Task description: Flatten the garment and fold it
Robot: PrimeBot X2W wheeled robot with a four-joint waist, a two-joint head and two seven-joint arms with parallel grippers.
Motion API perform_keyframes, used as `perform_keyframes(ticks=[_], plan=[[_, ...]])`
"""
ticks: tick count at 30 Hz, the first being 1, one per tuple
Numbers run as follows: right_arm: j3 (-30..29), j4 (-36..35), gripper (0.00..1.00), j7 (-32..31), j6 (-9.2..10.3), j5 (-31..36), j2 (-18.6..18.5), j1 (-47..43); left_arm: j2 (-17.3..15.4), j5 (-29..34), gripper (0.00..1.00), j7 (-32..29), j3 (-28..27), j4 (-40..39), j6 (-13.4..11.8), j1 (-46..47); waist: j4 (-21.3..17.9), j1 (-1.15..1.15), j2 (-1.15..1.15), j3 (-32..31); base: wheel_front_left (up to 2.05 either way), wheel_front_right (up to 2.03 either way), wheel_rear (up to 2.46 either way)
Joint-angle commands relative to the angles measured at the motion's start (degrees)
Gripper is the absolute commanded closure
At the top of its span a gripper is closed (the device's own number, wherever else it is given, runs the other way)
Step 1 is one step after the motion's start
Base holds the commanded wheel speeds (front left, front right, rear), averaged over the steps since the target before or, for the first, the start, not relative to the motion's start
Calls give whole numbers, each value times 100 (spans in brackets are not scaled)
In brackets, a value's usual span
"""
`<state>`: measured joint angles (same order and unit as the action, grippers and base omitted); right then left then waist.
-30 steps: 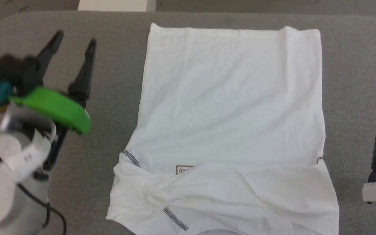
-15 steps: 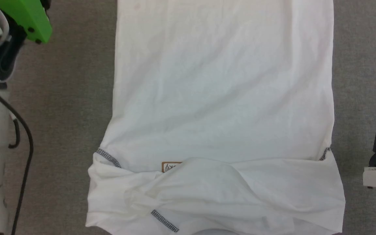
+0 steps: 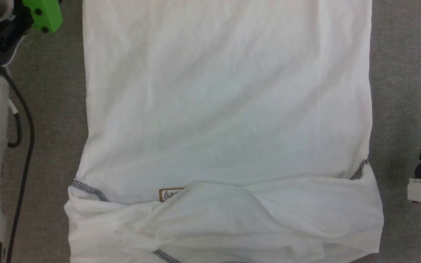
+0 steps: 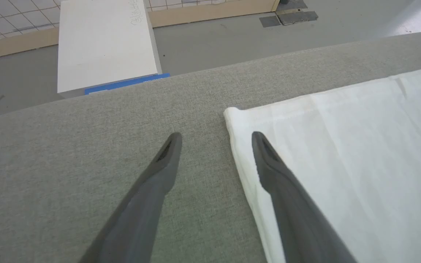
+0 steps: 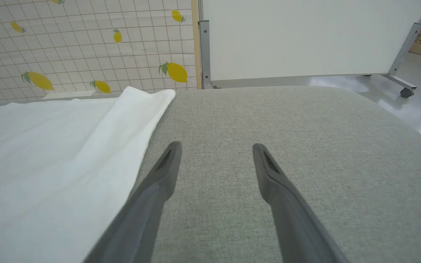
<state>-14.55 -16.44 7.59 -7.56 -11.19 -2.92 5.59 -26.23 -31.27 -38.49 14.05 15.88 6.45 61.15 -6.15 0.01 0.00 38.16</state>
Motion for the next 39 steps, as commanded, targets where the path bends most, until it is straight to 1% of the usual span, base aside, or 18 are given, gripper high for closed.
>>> perform_keyframes(ticks=[1, 13, 14, 15, 18, 21, 26, 28, 31, 34, 36, 39], plan=[[4, -34, 0, 26, 8, -46, 4, 84, -33, -55, 0, -49, 8, 31, -30, 72, -146, -1, 0, 156, 0, 0, 0], [44, 95, 0, 84, 8, -104, 4, 122, -141, -99, 0, -242, 37, 134, -121, -1, -346, -1, 0, 319, 0, 0, 0], [51, 110, 0, 89, 8, -106, 4, 132, -153, -105, 45, -262, 68, 137, -106, -20, -363, -1, 0, 320, 0, 0, 0], [55, 120, 0, 93, 8, -106, 4, 138, -163, -106, 100, -240, 92, 122, -88, -34, -375, -1, 0, 320, 0, 0, 0], [72, 138, 0, 86, 8, -51, 4, 155, -171, -148, 100, -164, 132, 135, -52, -100, -386, -1, 0, 302, 0, 0, 0], [59, -20, 0, -23, 8, 209, 4, 289, -79, -229, 100, 118, 91, 196, -47, -224, -311, -1, 0, 186, 0, 0, 0], [87, -406, 0, -465, 8, 554, 4, 779, 62, -385, 100, 408, 134, 196, 1, -424, -128, -1, 0, -17, 0, 0, 0], [118, -574, 0, -869, 8, 540, -47, 1090, 100, -436, 100, 497, 207, 170, 27, -514, -29, -1, 0, -117, 0, 0, 0], [210, -604, 0, -1608, 8, 409, -406, 1586, 164, -489, 100, 647, 294, 115, 50, -592, 107, -1, 0, -218, 0, 0, 0], [328, -390, 0, -2533, 8, 109, -745, 2260, 199, -551, 100, 755, 364, 80, 66, -627, 197, -1, 0, -267, 0, 0, 0], [446, -128, 0, -3157, 8, 32, -983, 2687, 210, -582, 100, 793, 413, 51, 73, -623, 242, -1, 0, -264, 0, 0, 0], [443, 336, 0, -3967, 8, -175, -1016, 3288, 230, -621, 100, 824, 472, 15, 80, -580, 308, -1, 0, -213, 0, 0, 0]])
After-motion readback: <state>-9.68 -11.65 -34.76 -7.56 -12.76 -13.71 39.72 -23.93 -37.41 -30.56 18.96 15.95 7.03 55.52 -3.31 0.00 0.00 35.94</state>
